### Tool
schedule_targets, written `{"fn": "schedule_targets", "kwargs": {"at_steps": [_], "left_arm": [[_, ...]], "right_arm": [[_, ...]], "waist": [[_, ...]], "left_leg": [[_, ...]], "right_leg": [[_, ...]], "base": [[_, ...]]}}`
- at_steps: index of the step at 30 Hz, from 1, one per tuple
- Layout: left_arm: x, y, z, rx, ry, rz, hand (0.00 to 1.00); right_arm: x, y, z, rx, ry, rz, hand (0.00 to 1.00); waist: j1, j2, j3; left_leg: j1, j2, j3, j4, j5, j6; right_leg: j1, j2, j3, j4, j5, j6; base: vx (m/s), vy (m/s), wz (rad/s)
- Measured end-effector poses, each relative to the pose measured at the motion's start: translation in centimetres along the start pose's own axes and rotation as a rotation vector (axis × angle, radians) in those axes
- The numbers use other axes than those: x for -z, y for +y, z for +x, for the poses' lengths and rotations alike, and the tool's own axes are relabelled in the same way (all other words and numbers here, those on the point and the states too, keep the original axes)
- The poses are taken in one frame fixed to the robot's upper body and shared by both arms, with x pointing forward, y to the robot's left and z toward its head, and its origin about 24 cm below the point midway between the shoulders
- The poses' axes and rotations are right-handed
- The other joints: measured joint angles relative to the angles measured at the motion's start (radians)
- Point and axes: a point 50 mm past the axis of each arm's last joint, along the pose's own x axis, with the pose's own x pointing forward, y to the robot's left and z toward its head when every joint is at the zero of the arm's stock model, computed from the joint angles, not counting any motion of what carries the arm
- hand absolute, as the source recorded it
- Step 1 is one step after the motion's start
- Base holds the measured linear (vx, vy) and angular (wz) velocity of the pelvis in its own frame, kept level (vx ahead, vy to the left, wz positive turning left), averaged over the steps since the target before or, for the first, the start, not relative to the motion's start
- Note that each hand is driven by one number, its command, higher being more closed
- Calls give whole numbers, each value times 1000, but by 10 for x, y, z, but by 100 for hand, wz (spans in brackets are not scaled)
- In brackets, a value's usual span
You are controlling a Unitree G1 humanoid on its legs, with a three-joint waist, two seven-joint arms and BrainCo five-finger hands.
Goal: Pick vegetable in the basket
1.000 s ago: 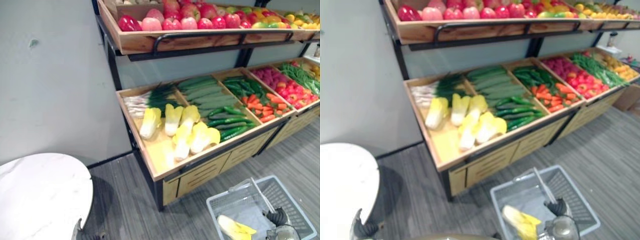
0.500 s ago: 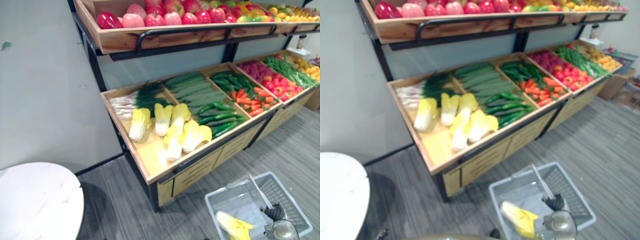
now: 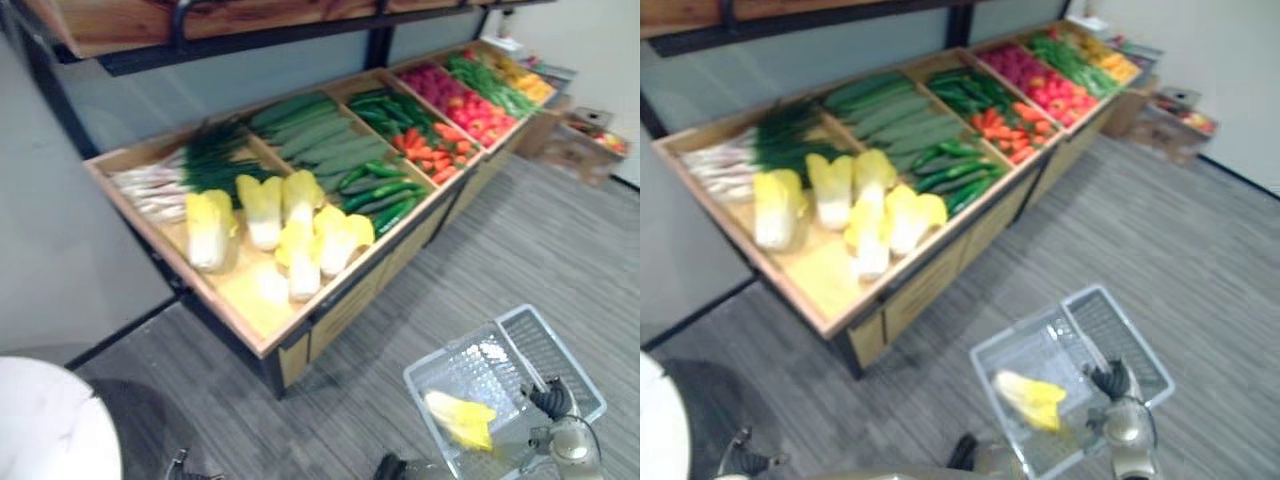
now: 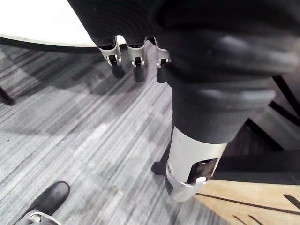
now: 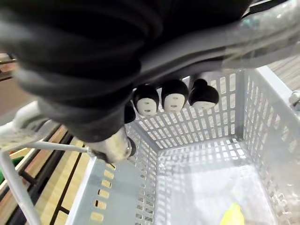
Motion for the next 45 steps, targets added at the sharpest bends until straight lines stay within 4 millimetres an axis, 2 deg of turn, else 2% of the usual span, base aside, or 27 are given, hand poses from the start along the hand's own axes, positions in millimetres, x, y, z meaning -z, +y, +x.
{"fn": "schedule_targets", "kwargs": {"at_steps": [1, 2, 3, 4, 5, 6, 7, 9, 12, 15, 17, 18, 19, 20, 21, 22, 26, 27, 28, 30, 32, 38, 40, 41, 42, 44, 45], "left_arm": [[0, -9, -2, 17, -1, -23, 0], [0, -11, -3, 16, -5, -32, 0], [-1, -9, -2, 13, -5, -29, 0], [0, -11, -3, 17, -2, -31, 0], [0, -14, -4, 23, 5, -36, 0], [0, -16, -4, 25, 5, -37, 0], [-4, -18, -3, 24, 0, -37, 0], [-7, -24, -3, 24, -4, -45, 0], [-10, -29, -2, 20, 2, -52, 0], [-14, -37, -2, 31, -9, -36, 0], [-16, -43, -3, 54, -18, -17, 0], [-16, -46, -4, 63, -21, -12, 0], [-16, -48, -5, 70, -21, -11, 0], [-14, -53, -7, 86, -21, 4, 0], [-13, -55, -9, 99, -19, 18, 0], [-12, -59, -11, 112, -28, 23, 0], [-13, -62, -13, 115, -49, 29, 0], [-13, -62, -13, 114, -50, 30, 0], [-14, -63, -13, 117, -54, 35, 0], [-17, -61, -11, 111, -66, 37, 0], [-22, -60, -9, 104, -82, 40, 0], [-22, -61, -10, 116, -93, 91, 0], [-23, -63, -10, 125, -97, 101, 0], [-24, -65, -10, 133, -103, 110, 0], [-25, -66, -10, 144, -106, 116, 0], [-24, -64, -9, 148, -102, 130, 0], [-23, -59, -7, 141, -90, 144, 0]], "right_arm": [[-6, 5, 3, -31, -19, -8, 100], [-5, 14, 0, -54, -6, 3, 100], [0, 23, -4, -88, 16, 2, 100], [3, 27, -5, -110, 25, -4, 100], [2, 34, -6, -148, 27, -19, 100], [-1, 37, -6, -159, 17, -21, 100], [-9, 42, -4, -174, -10, -24, 100], [-10, 40, -2, -172, -17, -35, 100], [-9, 43, -5, -206, -33, -98, 100], [5, 44, -15, -239, -9, -141, 100], [13, 46, -22, -251, 3, -144, 100], [13, 46, -23, -253, 4, -146, 100], [13, 47, -23, -255, 1, -150, 100], [9, 48, -21, -266, -17, -165, 100], [6, 49, -20, -269, -27, -168, 100], [6, 49, -20, -269, -31, -167, 100], [9, 44, -20, -260, -23, -181, 100], [9, 43, -19, -259, -23, -184, 100], [10, 40, -19, -253, -24, -192, 100], [9, 40, -18, -253, -28, -192, 100], [5, 40, -17, -248, -42, -189, 100], [-14, 39, -5, -224, -91, -185, 100], [-17, 37, -2, -205, -96, -185, 100], [-18, 36, -1, -196, -99, -184, 100], [-19, 36, 0, -193, -102, -183, 100], [-19, 39, -2, -199, -100, -177, 100], [-16, 43, -3, -207, -85, -170, 100]], "waist": [[15, 36, 13], [12, 19, 12], [1, 13, 11], [3, 12, 10], [22, 11, 10], [29, 11, 9], [27, 7, 11], [29, 24, 18], [24, 48, 20], [-3, 59, 22], [-6, 65, 28], [-3, 65, 40], [-2, 67, 46], [3, 65, 56], [7, 67, 65], [28, 70, 73], [35, 130, 92], [35, 137, 93], [39, 149, 94], [49, 147, 95], [55, 125, 109], [61, 121, 110], [68, 123, 110], [66, 118, 111], [69, 111, 114], [65, 94, 120], [62, 77, 126]], "left_leg": [[23, -24, 24, -159, 31, 22], [37, -40, 68, -170, 48, 22], [48, -54, 95, -176, 49, 24], [52, -58, 115, -175, 49, 24], [49, -55, 161, -157, 49, 24], [44, -53, 193, -148, 49, 24], [15, -25, 249, -95, 49, 24], [6, 16, 292, -34, 49, 24], [22, 128, 356, 93, 49, 23], [47, 207, 342, 164, 62, 20], [71, 255, 320, 227, 77, 17], [45, 281, 250, 301, 103, 40], [12, 280, 169, 334, 87, 33], [-60, 229, -15, 369, 48, 0], [-105, 177, -125, 365, 29, -13], [-136, 119, -196, 330, 21, -14], [-169, 8, -236, 105, 44, -6], [-174, -10, -255, 63, 63, -5], [-174, -41, -289, -17, 123, -1], [-152, -86, -302, -87, 129, 12], [-154, -113, -296, -108, 129, 15], [-148, -144, -295, -78, 88, 59], [-130, -146, -293, -55, 45, 60], [-112, -151, -292, -49, 1, 67], [-99, -156, -281, -36, -30, 67], [-78, -169, -277, -25, -52, 75], [-53, -178, -283, -20, -64, 85]], "right_leg": [[28, 52, -4, -54, -46, -11], [32, 8, -29, 56, -130, 2], [78, -39, -67, 163, -221, 58], [110, -54, -84, 167, -244, 71], [147, -71, -90, 131, -264, 90], [151, -77, -87, 98, -271, 102], [140, -38, -78, -2, -285, 120], [137, 16, -42, -72, -286, 118], [164, 120, 27, -176, -286, 101], [220, 180, 25, -212, -292, 84], [260, 217, 34, -240, -296, 71], [288, 229, 63, -267, -296, 66], [294, 230, 80, -281, -292, 60], [295, 219, 112, -290, -288, 58], [296, 212, 137, -302, -280, 60], [297, 211, 169, -325, -262, 57], [288, 208, 232, -339, -237, 84], [283, 208, 239, -339, -234, 90], [270, 208, 254, -337, -228, 100], [265, 189, 269, -355, -210, 127], [270, 174, 269, -395, -184, 160], [267, 135, 289, -368, -177, 182], [238, 106, 310, -255, -239, 197], [197, 72, 315, -124, -290, 211], [129, 26, 318, 50, -308, 211], [47, -40, 318, 261, -288, 183], [-1, -83, 331, 387, -241, 167]], "base": [[-194, 47, -107], [-160, 52, -103], [14, 0, -57], [22, -81, -89], [-10, -153, -100], [-44, -251, -138], [-40, -317, -115], [-13, -297, -94], [-8, -256, -80], [-26, -207, -19], [-35, -183, -17], [-41, -169, -33], [-64, -94, -49], [-80, -48, -59], [-89, -10, -93], [-49, 18, -81], [-8, 90, -56], [21, 153, -37], [48, 162, -29], [69, 158, -12], [81, 130, 8], [127, 88, -10], [93, 100, -24], [75, 166, -18], [62, 200, -16], [69, 136, -5], [140, 68, 15]]}}
